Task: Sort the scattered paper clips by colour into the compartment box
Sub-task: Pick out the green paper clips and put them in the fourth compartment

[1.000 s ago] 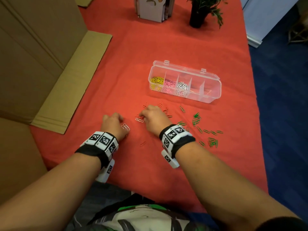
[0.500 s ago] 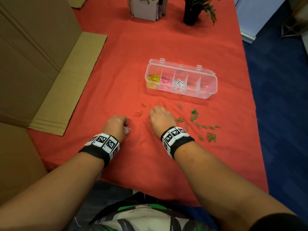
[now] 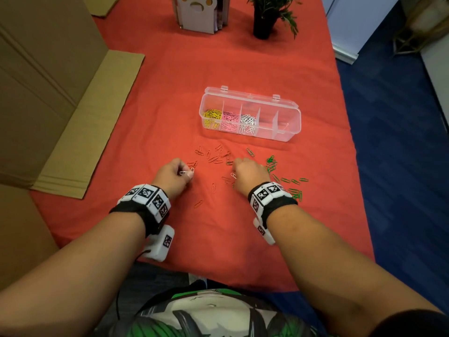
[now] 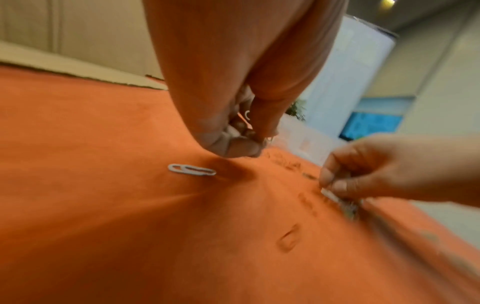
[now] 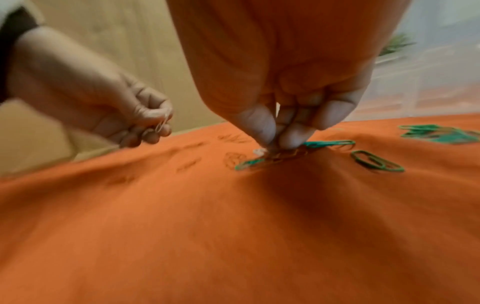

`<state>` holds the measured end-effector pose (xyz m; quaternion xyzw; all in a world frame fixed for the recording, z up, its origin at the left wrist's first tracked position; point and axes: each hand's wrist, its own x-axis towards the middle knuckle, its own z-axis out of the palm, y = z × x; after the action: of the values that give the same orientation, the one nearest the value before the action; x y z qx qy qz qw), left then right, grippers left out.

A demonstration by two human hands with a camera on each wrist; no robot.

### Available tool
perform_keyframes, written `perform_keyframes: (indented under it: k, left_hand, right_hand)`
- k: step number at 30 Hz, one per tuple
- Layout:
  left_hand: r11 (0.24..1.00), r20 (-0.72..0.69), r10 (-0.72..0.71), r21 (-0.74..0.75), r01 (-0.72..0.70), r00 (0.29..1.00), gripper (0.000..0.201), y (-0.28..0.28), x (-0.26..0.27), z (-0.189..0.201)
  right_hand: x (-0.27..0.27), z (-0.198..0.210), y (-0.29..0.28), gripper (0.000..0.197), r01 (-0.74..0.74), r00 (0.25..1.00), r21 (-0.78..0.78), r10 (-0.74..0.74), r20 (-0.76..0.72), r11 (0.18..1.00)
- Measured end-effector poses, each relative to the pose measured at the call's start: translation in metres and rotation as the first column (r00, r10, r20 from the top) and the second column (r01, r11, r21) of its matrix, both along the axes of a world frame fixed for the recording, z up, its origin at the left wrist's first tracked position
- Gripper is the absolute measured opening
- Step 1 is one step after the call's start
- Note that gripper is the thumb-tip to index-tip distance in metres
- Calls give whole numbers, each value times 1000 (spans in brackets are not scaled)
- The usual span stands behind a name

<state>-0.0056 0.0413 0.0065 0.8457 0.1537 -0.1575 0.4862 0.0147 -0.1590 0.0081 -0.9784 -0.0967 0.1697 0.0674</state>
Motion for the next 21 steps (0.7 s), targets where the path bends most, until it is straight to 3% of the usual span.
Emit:
perform_keyframes:
  k: [3,6,9,11,13,17,19,21]
  left_hand:
    - [953,-39,115,-277,-121,993,23,-9,6,9]
    - [846,-118,153,-497,-192,981,24,-19,13,19]
    - [717,-302,148,-623,-313,942,24,-25,19,29]
    - [593,-429,150,-681,-428,891,24,-28,23,37]
    - [533,-485,159,-691,-488,860,23,-29,27,42]
    - [625,-481,202,-607,-490,853,26,-29,37,45]
    - [676,-423,265,-559,-480,866,27,-26,45,46]
    - [706,-357,337,-516,-485,871,27,-20,54,49]
  right_hand:
    - [7,0,-12,27,131,990,127,-123,-63,983]
    - [7,-1,-15,22,91,996,140,-90,-13,986]
    - [4,-3,-8,23,-30,998,51,28,56,998]
    - [1,-4,-1,28,-95,992,-26,97,85,995]
    - [-2,-6,5,32,-125,985,-81,133,109,989]
    - [4,-8,7,33,-94,994,-58,96,45,994]
    - [14,-5,2,25,-16,1000,83,15,9,996]
    - [24,3,-7,4,112,993,309,-115,-11,944]
